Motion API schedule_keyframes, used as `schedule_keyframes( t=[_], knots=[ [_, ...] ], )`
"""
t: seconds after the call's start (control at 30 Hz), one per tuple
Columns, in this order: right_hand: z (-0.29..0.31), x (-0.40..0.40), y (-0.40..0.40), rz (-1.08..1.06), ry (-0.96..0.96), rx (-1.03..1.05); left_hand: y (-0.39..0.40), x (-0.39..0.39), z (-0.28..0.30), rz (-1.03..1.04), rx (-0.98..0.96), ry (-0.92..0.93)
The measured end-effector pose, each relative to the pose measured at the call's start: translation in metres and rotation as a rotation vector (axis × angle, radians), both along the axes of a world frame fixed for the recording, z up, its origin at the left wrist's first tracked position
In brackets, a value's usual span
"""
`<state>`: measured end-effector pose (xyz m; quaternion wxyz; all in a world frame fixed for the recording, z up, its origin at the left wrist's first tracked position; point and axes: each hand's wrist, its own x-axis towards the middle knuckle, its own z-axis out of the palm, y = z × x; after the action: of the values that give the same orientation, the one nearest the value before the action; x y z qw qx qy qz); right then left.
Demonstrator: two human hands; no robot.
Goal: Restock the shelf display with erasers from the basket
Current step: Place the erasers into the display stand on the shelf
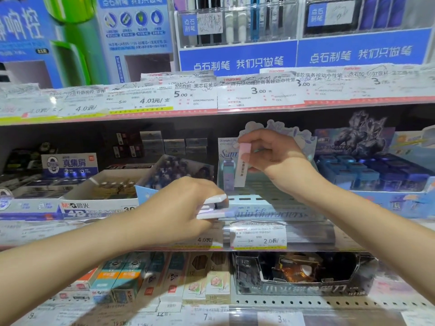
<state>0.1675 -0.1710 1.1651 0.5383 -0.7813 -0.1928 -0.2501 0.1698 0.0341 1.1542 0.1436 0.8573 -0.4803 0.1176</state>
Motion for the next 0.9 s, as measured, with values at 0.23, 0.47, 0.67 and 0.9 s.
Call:
schedule_keyframes(
  t=[0.23, 0.47, 0.67, 0.9],
  knots=[
    [0.009, -0.003, 0.0, 0.094, 0.065, 0.042, 0.003, -0.003, -0.001, -0.005, 0.079, -0.026],
    [0.008, 0.003, 0.003, 0.028, 0.066, -0.042, 0.005, -0.005, 0.001, -0.035, 0.081, 0.024],
    [0.006, 0.002, 0.007, 0.12, 0.037, 0.013, 0.007, -0.005, 0.0, -0.054, 0.09, 0.009],
    [0.002, 0.005, 0.013, 0.079, 0.02, -0.112, 0.008, -0.003, -0.001, -0.039, 0.118, 0.004]
  ],
)
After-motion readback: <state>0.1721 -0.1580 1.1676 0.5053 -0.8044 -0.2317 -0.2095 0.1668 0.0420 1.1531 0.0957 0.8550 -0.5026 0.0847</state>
